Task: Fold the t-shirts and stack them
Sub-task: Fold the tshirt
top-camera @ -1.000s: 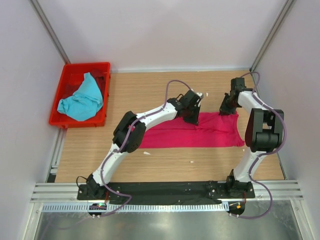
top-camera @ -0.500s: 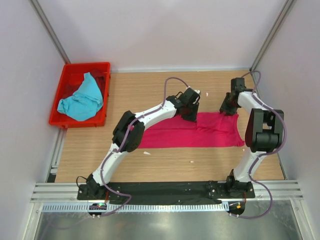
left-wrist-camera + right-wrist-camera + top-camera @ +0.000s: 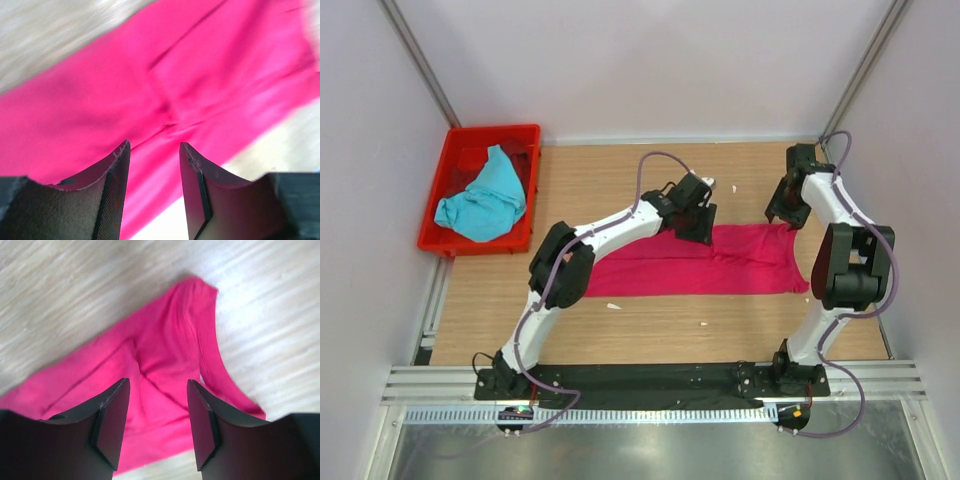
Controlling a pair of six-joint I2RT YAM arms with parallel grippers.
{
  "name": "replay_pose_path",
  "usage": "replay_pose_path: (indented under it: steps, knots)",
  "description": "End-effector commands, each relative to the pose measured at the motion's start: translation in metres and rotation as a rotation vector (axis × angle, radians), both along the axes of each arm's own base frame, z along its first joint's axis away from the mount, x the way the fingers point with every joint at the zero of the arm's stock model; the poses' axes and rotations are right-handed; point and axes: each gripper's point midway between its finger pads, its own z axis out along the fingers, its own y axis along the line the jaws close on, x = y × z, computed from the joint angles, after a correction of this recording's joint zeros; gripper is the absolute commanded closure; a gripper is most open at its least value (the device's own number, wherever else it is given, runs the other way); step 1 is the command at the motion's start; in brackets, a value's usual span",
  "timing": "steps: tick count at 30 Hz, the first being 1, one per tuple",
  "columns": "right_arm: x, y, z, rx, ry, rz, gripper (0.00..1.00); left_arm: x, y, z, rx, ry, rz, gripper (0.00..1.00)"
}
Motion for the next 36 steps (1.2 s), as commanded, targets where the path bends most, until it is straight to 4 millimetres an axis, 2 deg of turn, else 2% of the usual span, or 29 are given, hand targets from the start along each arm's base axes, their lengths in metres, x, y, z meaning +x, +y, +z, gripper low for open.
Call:
replay_pose_path:
  steps: [1,2,3,4,6,7,8,9,13,14,16,18,20,22,23,27,30,34,35,36]
  knots:
    - [-0.022,0.012,0.020,0.027,-0.011,-0.024,0.49,0.007,-0.036,0.061,-0.225,-0.079,-0.077,0.54]
    - [-0.026,0.019,0.010,0.056,0.000,-0.033,0.56,0.006,-0.044,0.060,-0.255,-0.065,-0.096,0.55]
    - [-0.026,0.026,0.007,0.070,0.003,-0.026,0.59,0.002,-0.053,0.063,-0.295,-0.040,-0.123,0.55]
    - [-0.026,0.030,0.000,0.084,0.006,-0.028,0.60,0.001,-0.059,0.049,-0.307,-0.007,-0.134,0.55]
    - [-0.026,0.036,-0.006,0.123,0.002,-0.054,0.66,0.000,-0.073,0.048,-0.352,0.024,-0.151,0.56]
    - [-0.025,0.038,-0.008,0.129,-0.002,-0.056,0.70,0.002,-0.075,0.028,-0.335,0.050,-0.146,0.56]
    - [-0.025,0.038,-0.013,0.131,-0.004,-0.060,0.79,0.003,-0.076,0.023,-0.330,0.060,-0.140,0.56]
    - [-0.026,0.038,-0.018,0.135,0.001,-0.069,0.82,0.004,-0.079,0.020,-0.328,0.062,-0.139,0.56]
    - [-0.036,0.037,-0.040,0.130,0.053,-0.086,0.90,0.013,-0.064,-0.017,-0.227,0.103,-0.062,0.58]
    - [-0.043,0.034,-0.047,0.116,0.073,-0.097,0.92,0.014,-0.052,-0.038,-0.176,0.144,-0.031,0.59]
    - [-0.044,0.033,-0.052,0.125,0.062,-0.105,0.92,0.014,-0.043,-0.053,-0.143,0.185,-0.005,0.60]
    - [-0.056,0.030,-0.064,0.133,0.095,-0.126,0.92,0.011,-0.029,-0.070,-0.091,0.221,0.013,0.63]
    - [-0.062,0.025,-0.073,0.142,0.113,-0.150,0.92,0.009,-0.023,-0.075,-0.075,0.228,0.012,0.63]
    - [-0.068,0.020,-0.082,0.137,0.141,-0.171,0.91,0.009,-0.023,-0.068,-0.084,0.216,0.005,0.62]
    - [-0.071,0.011,-0.084,0.114,0.150,-0.203,0.90,0.008,-0.023,-0.066,-0.088,0.216,0.002,0.62]
    - [-0.080,-0.005,-0.089,0.093,0.169,-0.255,0.86,0.007,-0.027,-0.049,-0.119,0.207,-0.018,0.60]
    - [-0.071,-0.002,-0.083,0.115,0.158,-0.222,0.82,0.006,-0.032,-0.029,-0.158,0.193,-0.047,0.54]
    - [-0.054,0.001,-0.047,0.107,0.094,-0.189,0.73,0.004,-0.039,0.013,-0.220,0.164,-0.086,0.45]
    - [-0.050,0.000,-0.028,0.100,0.077,-0.190,0.66,0.003,-0.040,0.037,-0.250,0.142,-0.098,0.44]
    - [-0.048,-0.001,-0.018,0.096,0.066,-0.195,0.62,0.003,-0.039,0.048,-0.260,0.129,-0.102,0.42]
